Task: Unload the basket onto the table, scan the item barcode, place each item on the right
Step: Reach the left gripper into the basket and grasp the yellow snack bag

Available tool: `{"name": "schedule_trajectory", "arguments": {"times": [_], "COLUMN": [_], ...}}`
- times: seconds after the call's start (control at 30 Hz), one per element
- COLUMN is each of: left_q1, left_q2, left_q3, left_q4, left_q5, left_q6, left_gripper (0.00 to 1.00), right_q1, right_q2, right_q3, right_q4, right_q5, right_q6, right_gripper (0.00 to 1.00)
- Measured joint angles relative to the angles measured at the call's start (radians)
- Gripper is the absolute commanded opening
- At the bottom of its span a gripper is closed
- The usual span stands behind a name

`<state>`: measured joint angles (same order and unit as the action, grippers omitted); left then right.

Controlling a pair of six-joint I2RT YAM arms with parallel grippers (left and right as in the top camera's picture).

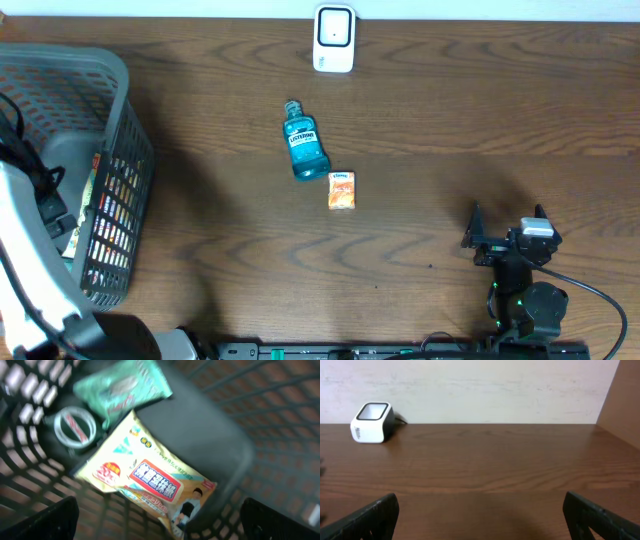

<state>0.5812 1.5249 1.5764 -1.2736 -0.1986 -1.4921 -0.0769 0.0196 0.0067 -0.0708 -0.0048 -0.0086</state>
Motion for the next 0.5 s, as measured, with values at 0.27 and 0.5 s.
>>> {"name": "schedule_trajectory", "arguments": {"times": [0.27,0.5], "left_q1": [0.006,0.006], "left_q2": [0.222,0.389], "left_q3": [0.000,0.000], "left_q4": [0.114,0.202], "left_q5": [0.093,0.196], "left_q6": [-0.174,-0.209], "left_gripper": [0.98,0.98], "right_q1": [0.000,0.000], "right_q2": [0.000,0.000], "right_q3": [0.000,0.000], "right_q4": [0.000,0.000], "right_q5": [0.000,0.000], "right_q6": [0.000,0.000], "right_gripper": [0.99,0.99]}}
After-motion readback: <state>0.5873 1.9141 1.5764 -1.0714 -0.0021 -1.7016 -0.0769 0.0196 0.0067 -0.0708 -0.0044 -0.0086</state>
